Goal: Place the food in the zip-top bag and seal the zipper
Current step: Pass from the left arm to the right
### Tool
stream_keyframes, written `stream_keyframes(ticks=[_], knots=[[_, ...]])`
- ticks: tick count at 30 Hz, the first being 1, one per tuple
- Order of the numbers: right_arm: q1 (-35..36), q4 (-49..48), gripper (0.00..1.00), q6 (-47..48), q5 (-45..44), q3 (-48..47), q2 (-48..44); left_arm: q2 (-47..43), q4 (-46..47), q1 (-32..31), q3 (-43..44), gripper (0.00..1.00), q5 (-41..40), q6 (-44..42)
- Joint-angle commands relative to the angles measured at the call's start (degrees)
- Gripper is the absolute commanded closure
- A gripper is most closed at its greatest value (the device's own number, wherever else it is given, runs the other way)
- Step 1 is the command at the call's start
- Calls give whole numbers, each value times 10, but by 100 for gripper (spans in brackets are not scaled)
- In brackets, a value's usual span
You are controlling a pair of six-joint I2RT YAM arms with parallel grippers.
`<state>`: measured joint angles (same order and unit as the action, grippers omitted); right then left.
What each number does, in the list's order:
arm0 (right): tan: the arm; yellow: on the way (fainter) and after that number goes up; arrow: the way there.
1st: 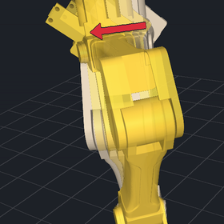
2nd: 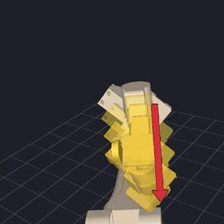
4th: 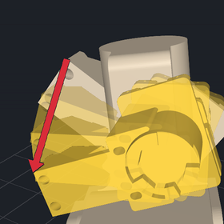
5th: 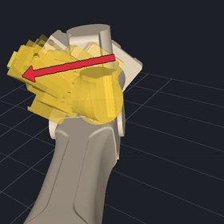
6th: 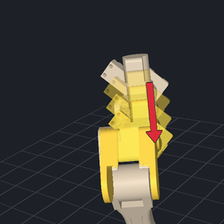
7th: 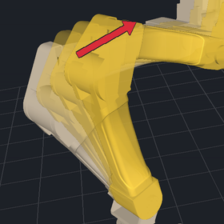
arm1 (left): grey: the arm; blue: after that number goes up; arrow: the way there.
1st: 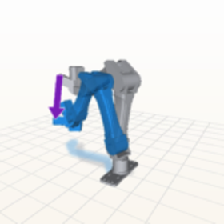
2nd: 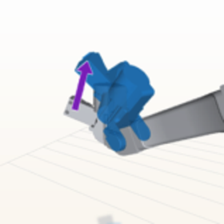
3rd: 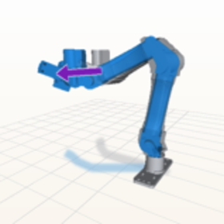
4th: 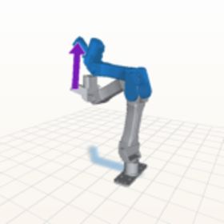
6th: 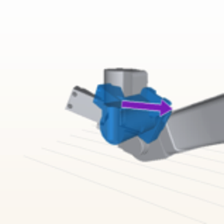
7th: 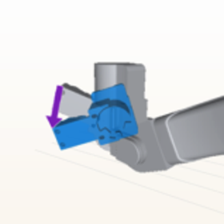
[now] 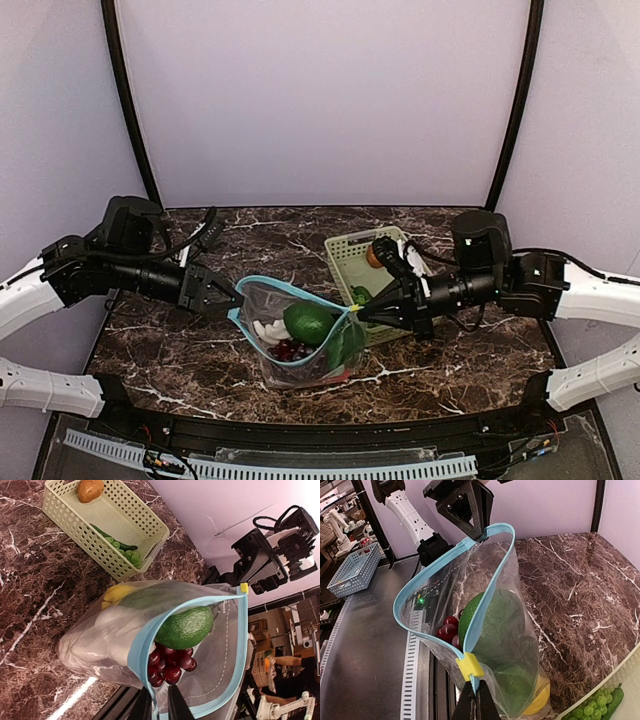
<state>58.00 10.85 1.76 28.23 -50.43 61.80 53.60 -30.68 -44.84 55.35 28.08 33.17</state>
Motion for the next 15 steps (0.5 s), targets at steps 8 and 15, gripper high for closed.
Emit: stream_keyframes(ticks=[8, 15], knots=[[17, -61, 100, -83, -38, 10, 23, 26, -185, 4, 122, 23, -160, -180], [17, -58, 100, -91, -64, -2, 15, 41, -114, 3, 216, 13, -210, -297]])
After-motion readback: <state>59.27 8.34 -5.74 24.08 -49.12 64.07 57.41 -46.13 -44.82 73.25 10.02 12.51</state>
